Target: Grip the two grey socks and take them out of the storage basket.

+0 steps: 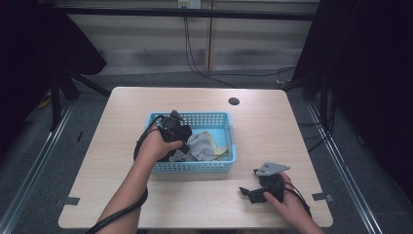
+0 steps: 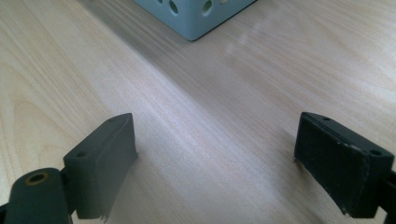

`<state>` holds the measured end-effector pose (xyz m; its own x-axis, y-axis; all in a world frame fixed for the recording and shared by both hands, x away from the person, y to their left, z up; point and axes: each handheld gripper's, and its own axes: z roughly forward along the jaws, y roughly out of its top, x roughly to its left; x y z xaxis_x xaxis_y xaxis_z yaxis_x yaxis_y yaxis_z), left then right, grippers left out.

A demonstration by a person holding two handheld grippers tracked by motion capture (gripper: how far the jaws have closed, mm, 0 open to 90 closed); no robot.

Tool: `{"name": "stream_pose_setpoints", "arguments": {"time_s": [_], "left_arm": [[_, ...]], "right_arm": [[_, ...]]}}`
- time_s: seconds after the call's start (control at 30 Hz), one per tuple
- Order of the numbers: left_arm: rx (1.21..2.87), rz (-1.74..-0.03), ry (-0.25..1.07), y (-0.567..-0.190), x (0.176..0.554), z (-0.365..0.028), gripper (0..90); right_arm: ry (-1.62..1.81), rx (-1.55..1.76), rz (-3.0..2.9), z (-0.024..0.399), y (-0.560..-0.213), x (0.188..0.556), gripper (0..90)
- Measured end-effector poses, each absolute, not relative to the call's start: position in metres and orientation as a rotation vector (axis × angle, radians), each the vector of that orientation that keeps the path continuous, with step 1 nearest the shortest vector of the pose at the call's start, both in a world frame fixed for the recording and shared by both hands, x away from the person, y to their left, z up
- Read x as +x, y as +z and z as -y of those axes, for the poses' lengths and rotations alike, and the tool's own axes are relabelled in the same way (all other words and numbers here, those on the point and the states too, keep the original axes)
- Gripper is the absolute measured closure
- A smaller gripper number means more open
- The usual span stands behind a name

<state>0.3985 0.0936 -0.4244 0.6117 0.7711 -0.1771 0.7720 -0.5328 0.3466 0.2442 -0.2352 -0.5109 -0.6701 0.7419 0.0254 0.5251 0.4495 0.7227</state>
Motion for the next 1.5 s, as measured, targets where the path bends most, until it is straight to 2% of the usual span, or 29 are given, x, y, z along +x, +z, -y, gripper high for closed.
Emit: {"name": "stream_pose_setpoints", "arguments": {"time_s": [0.27, 0.43, 0.5, 0.53, 0.57, 0.67, 0.73, 0.8, 0.97, 1.5], "left_arm": [[2.452, -1.280, 0.037, -0.441, 0.407, -0.094, 39.5], [2.443, -1.291, -0.013, -0.448, 0.410, -0.095, 46.9], [2.438, -1.297, -0.024, -0.449, 0.410, -0.095, 53.6], [2.445, -1.297, -0.030, -0.450, 0.411, -0.095, 53.6], [2.458, -1.303, -0.028, -0.450, 0.412, -0.095, 59.1], [2.458, -1.316, -0.055, -0.450, 0.414, -0.096, 68.0], [2.460, -1.320, -0.087, -0.449, 0.414, -0.096, 78.3], [2.486, -1.305, -0.106, -0.446, 0.414, -0.095, 82.9], [2.501, -1.302, -0.134, -0.438, 0.414, -0.093, 84.6], [2.484, -1.325, -0.107, -0.392, 0.414, -0.112, 84.7]], "right_arm": [[1.046, 1.090, -2.411, 0.235, -0.511, 0.244, 12.0], [1.046, 1.091, -2.410, 0.235, -0.511, 0.244, 12.0], [1.046, 1.090, -2.410, 0.235, -0.511, 0.244, 12.0], [1.046, 1.090, -2.410, 0.235, -0.511, 0.244, 12.0], [1.046, 1.091, -2.411, 0.235, -0.511, 0.244, 12.0], [1.046, 1.091, -2.411, 0.235, -0.511, 0.244, 12.0], [1.046, 1.090, -2.411, 0.235, -0.511, 0.244, 12.0], [1.046, 1.091, -2.411, 0.235, -0.511, 0.244, 12.0], [1.046, 1.090, -2.411, 0.235, -0.511, 0.244, 12.0], [1.046, 1.089, -2.410, 0.235, -0.511, 0.244, 12.0]]}}
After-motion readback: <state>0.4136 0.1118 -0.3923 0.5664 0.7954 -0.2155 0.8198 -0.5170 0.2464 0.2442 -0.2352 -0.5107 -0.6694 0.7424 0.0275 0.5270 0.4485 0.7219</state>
